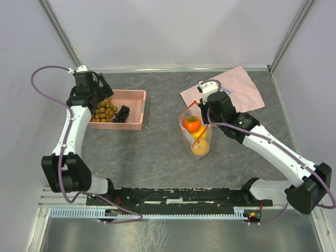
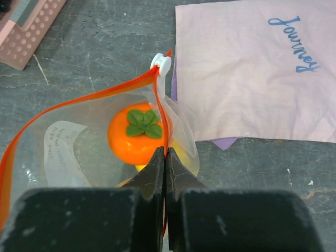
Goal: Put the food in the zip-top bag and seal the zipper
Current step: Pick up the fake fruit from the bin.
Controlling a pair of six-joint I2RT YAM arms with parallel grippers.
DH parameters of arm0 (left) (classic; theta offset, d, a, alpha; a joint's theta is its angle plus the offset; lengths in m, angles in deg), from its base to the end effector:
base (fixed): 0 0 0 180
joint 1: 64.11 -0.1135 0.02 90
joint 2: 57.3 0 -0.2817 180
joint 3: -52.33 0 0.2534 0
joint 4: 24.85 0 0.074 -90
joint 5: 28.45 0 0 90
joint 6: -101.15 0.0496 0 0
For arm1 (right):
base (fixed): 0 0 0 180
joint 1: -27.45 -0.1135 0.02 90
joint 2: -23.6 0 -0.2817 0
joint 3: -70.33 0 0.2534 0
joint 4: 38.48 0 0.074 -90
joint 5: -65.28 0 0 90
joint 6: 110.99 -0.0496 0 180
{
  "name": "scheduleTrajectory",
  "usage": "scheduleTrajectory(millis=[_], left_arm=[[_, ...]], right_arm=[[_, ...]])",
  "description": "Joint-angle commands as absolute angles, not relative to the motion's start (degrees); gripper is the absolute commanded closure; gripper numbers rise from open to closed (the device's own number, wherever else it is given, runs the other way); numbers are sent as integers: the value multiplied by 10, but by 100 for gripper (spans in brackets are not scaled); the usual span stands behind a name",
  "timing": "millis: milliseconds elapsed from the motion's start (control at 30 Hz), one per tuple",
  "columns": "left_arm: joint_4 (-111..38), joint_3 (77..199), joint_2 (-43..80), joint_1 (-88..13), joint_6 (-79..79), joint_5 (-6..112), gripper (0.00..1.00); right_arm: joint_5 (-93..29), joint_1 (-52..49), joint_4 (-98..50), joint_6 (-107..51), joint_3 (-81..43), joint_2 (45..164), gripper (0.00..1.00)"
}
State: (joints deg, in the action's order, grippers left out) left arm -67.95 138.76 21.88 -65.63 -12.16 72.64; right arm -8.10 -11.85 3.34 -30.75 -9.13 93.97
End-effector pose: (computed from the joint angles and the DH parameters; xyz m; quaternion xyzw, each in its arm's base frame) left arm 0.3176 0.0180 0.3503 -0.2335 0.8561 -0.0011 0.4611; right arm 0.2240 0.1650 0.3532 -0.1544 0.8574 0.0815 0.4841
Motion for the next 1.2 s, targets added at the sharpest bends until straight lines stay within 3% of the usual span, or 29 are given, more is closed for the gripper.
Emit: scheduleTrajectory(millis=[0, 333, 700, 1167], left_arm=[[-604, 1431, 252, -714, -16, 635, 1], [-473, 1402, 307, -850, 2, 443, 0], [-425, 1401, 390, -925, 15, 365, 4], [-417, 1427, 487, -925, 10, 256, 33]], right_arm=[[-109, -117, 5, -304, -91, 934, 98], [-120, -118, 3, -306, -81, 916, 99], [-123, -117, 4, -305, -81, 912, 98], [-124, -117, 4, -303, -81, 920, 98]])
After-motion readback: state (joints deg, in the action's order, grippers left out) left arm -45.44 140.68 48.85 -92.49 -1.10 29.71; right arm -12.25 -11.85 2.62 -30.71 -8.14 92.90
